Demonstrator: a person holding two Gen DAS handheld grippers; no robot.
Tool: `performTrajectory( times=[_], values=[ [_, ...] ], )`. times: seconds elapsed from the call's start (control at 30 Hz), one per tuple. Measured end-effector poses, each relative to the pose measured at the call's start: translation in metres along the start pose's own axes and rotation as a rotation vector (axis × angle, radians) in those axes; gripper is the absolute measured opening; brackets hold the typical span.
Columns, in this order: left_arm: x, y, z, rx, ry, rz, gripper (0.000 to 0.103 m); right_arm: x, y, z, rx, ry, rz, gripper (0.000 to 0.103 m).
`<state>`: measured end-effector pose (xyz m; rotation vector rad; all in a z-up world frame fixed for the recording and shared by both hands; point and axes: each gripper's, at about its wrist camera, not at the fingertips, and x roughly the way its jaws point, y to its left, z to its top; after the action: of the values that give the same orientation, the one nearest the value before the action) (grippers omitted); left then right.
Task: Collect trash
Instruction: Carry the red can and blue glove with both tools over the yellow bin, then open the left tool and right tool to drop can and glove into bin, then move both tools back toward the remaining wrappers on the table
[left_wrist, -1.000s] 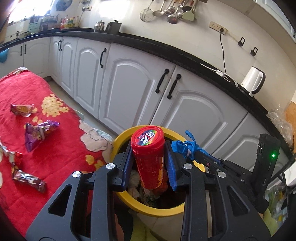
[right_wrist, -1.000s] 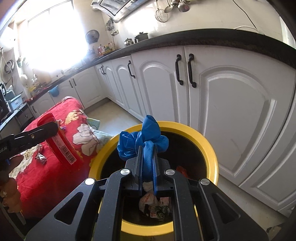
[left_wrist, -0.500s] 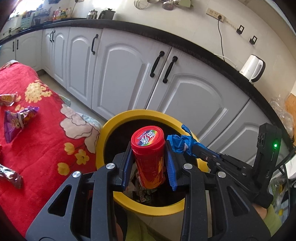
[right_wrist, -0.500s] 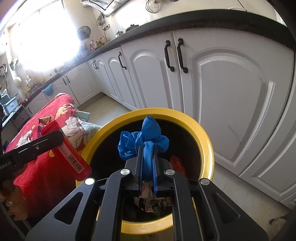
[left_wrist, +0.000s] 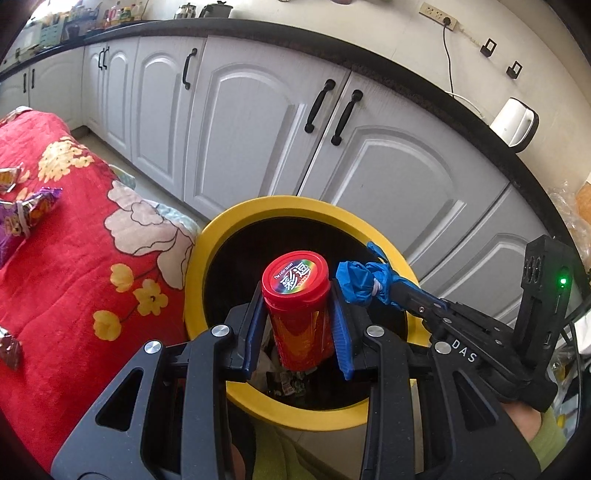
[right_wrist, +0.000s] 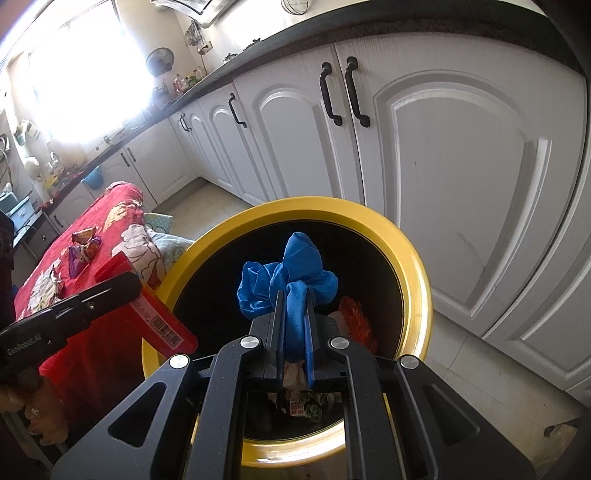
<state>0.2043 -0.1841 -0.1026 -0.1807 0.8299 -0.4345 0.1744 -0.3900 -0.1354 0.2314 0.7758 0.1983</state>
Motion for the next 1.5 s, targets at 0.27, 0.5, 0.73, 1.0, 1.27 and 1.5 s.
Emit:
performTrajectory(
  times=[0.27,0.5,0.73,1.0,1.27,1.5],
  values=[
    [0.003,0.008,-0.001,-0.032,0.007,0.005,0.054,-0.002,-0.005,0.0,0.029,-0.012,-0.004,0.033],
    [-0.014,0.022,0.0,-0.072,-0.022,0.046,0.091,-0.011,-0.004,0.004,0.044,-0.05,-0.005,0.059],
    [-0.031,0.032,0.001,-0.094,-0.056,0.083,0.092,-0.021,0.002,0.008,0.045,-0.086,-0.003,0.073],
    [-0.058,0.04,0.006,-0.095,-0.111,0.128,0.092,-0.032,0.021,0.014,0.012,-0.11,0.026,0.076],
    [-0.083,0.049,0.011,-0.108,-0.164,0.163,0.092,-0.043,0.046,0.02,-0.03,-0.128,0.053,0.076],
    [-0.104,0.06,0.014,-0.127,-0.203,0.184,0.092,-0.048,0.068,0.022,-0.071,-0.133,0.075,0.076]
  ],
)
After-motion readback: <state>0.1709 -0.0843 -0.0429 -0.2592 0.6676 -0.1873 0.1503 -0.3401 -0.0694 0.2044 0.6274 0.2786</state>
